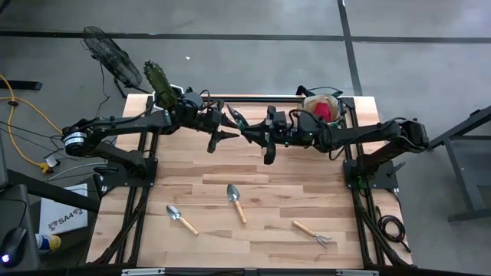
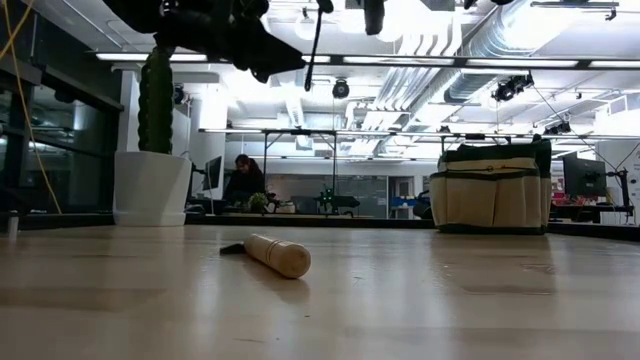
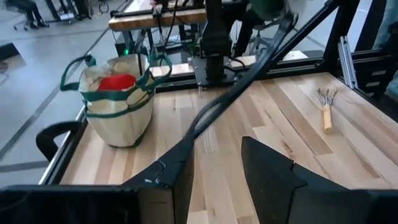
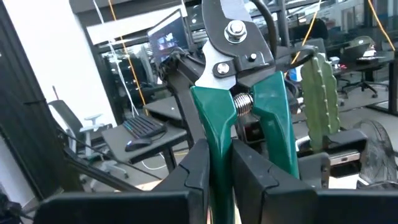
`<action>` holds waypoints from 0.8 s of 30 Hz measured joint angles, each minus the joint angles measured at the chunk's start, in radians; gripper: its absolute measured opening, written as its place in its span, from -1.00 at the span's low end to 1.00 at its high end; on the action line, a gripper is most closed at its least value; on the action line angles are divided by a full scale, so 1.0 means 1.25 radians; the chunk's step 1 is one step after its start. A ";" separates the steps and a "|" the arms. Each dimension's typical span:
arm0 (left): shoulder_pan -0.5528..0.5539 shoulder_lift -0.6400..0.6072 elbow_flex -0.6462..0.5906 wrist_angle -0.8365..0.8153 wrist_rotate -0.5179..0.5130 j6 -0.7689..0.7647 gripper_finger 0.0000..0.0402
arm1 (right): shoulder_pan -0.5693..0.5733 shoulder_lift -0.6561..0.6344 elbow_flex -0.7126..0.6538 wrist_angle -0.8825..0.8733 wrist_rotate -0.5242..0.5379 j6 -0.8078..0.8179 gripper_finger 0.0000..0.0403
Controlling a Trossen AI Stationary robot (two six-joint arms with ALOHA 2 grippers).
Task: Pick & Place Garden tools in Gardening bag
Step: Put the green shear scissor into the gardening bag
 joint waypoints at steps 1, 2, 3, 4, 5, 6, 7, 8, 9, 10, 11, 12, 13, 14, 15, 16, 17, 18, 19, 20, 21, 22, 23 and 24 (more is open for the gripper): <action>0.000 0.000 0.000 0.007 0.005 0.000 -0.36 | 0.000 0.000 0.000 -0.001 0.000 0.000 -0.83; 0.000 0.000 0.000 0.012 0.007 0.000 -0.36 | 0.000 0.000 0.000 -0.001 -0.001 0.000 -0.83; 0.000 0.000 0.000 0.016 0.007 0.001 -0.36 | 0.000 0.000 0.000 -0.001 -0.003 0.000 -0.83; 0.000 0.000 0.000 0.017 0.007 0.003 -0.36 | 0.000 0.000 0.000 0.000 -0.005 0.000 -0.83; 0.000 0.000 0.000 0.017 0.007 0.007 -0.36 | 0.000 0.000 0.000 0.001 -0.007 0.000 -0.83; 0.000 0.000 0.000 0.017 0.007 0.013 -0.36 | 0.000 0.000 0.000 0.002 -0.010 0.000 -0.83; 0.000 0.000 0.000 0.018 0.007 0.022 -0.36 | 0.000 0.000 0.000 0.003 -0.016 0.000 -0.83; 0.000 0.000 0.000 0.018 0.007 0.030 -0.36 | 0.000 0.000 0.000 0.005 -0.023 0.001 -0.83; -0.004 0.000 0.000 0.018 0.006 0.039 -0.36 | 0.000 0.000 0.000 0.010 -0.028 0.003 -0.83; -0.008 0.000 0.000 0.018 -0.002 0.046 -0.36 | 0.000 0.000 0.000 0.016 -0.033 0.003 -0.83; -0.012 0.000 0.000 0.018 -0.017 0.057 -0.36 | 0.000 0.000 0.000 0.023 -0.041 0.003 -0.83; -0.020 0.000 0.000 0.018 -0.039 0.066 -0.36 | 0.000 0.000 0.000 0.034 -0.049 0.004 -0.83; -0.028 0.000 0.000 0.018 -0.059 0.076 -0.36 | 0.000 0.000 0.000 0.042 -0.050 0.008 -0.83; -0.036 0.000 0.000 0.017 -0.074 0.085 -0.36 | 0.001 0.000 0.000 0.047 -0.051 0.009 -0.83; -0.044 0.000 0.000 0.018 -0.084 0.094 -0.36 | 0.002 0.000 0.000 0.050 -0.051 0.009 -0.83; -0.053 0.000 0.000 0.018 -0.092 0.105 -0.36 | 0.002 0.000 0.000 0.049 -0.051 0.009 -0.83; -0.060 0.000 0.000 0.018 -0.097 0.112 -0.35 | 0.002 0.000 0.000 0.048 -0.051 0.009 -0.83; -0.067 0.000 0.000 0.018 -0.109 0.117 -0.35 | 0.002 0.000 0.000 0.047 -0.051 0.009 -0.83; -0.074 0.000 0.000 0.019 -0.124 0.122 -0.35 | 0.002 0.000 0.000 0.047 -0.051 0.009 -0.83; -0.079 0.000 0.000 0.019 -0.145 0.126 -0.35 | 0.002 0.000 0.000 0.047 -0.051 0.010 -0.83; -0.085 0.000 0.000 0.019 -0.175 0.130 -0.35 | 0.002 0.000 0.000 0.047 -0.054 0.017 -0.83; -0.089 0.000 0.000 0.019 -0.202 0.133 -0.35 | 0.002 0.000 0.000 0.048 -0.063 0.019 -0.83; -0.089 0.000 0.000 0.019 -0.219 0.136 -0.35 | 0.002 0.000 0.000 0.047 -0.070 0.021 -0.83; -0.089 0.000 0.000 0.019 -0.232 0.141 -0.35 | 0.002 0.000 0.000 0.047 -0.071 0.021 -0.83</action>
